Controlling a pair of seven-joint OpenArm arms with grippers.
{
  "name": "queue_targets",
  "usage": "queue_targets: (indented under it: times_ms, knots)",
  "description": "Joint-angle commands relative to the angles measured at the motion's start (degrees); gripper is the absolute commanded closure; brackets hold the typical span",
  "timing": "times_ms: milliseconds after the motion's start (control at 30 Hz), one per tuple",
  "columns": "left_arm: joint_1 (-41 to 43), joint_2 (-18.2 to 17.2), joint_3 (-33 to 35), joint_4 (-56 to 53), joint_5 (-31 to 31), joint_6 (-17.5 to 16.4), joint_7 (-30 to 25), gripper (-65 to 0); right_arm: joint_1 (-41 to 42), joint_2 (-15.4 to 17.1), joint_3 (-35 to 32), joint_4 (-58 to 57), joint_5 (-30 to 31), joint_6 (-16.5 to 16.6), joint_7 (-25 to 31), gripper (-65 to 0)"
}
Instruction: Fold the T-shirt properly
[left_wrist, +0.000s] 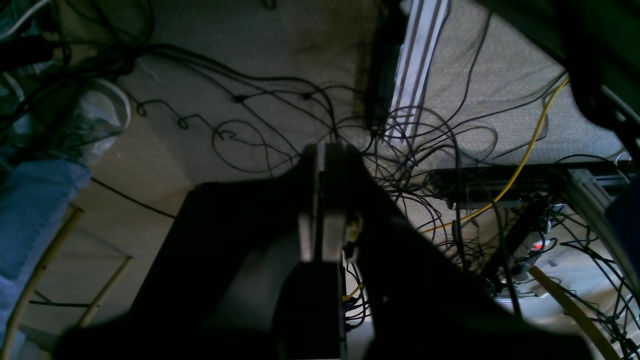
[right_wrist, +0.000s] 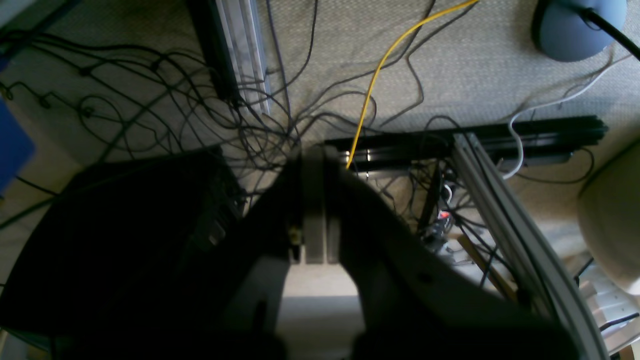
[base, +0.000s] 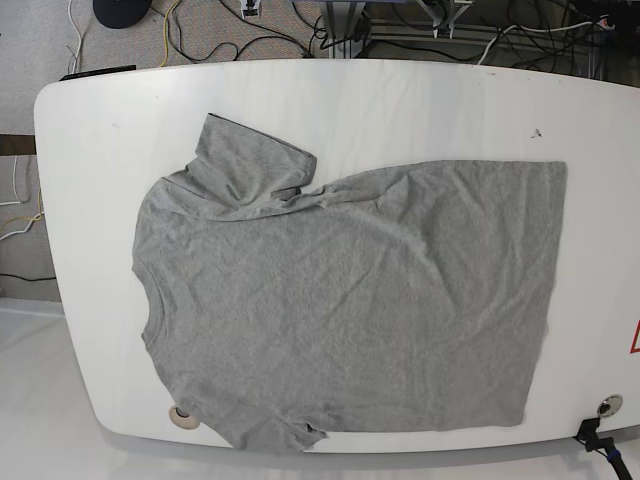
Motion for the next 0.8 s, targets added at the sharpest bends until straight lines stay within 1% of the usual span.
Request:
queue_targets:
  times_ms: [0, 133, 333, 533, 633, 667, 767]
  knots:
    - [1.1, -0.3, 0.0, 0.6, 0.0, -0.2, 0.0, 0.0, -2.2, 0.5, 0.1, 0.3, -0.1, 0.2, -0.4, 0.0]
    - [3.4, -1.0, 0.0, 2.0, 0.2, -0.4, -0.8, 0.0, -5.9, 0.9, 0.0, 3.3, -0.4, 0.5, -0.3, 0.0]
    - [8.2, -3.5, 0.1, 4.0, 0.2, -0.4, -3.7, 0.0, -14.9, 1.8, 0.0, 14.6, -0.1, 0.5, -0.6, 0.0]
    - [14.8, -6.9, 0.5, 8.7, -0.6, -1.0, -8.4, 0.0, -22.9, 2.9, -0.3, 24.8, 0.1, 0.6, -0.7, 0.0]
    - [18.1, -9.0, 1.3, 13.5, -1.4, -1.4, -9.0, 0.0, -26.6, 3.8, -0.9, 30.6, 0.0, 0.6, -0.6, 0.0]
    - [18.2, -8.7, 1.4, 12.6, -0.9, -1.2, -11.7, 0.0, -26.8, 3.8, -0.5, 29.9, 0.0, 0.2, 1.8, 0.0]
    - [20.7, -9.3, 1.3, 14.3, -1.0, -1.2, -13.3, 0.0, -29.1, 4.8, -0.4, 30.9, 0.0, 0.2, 2.3, 0.0]
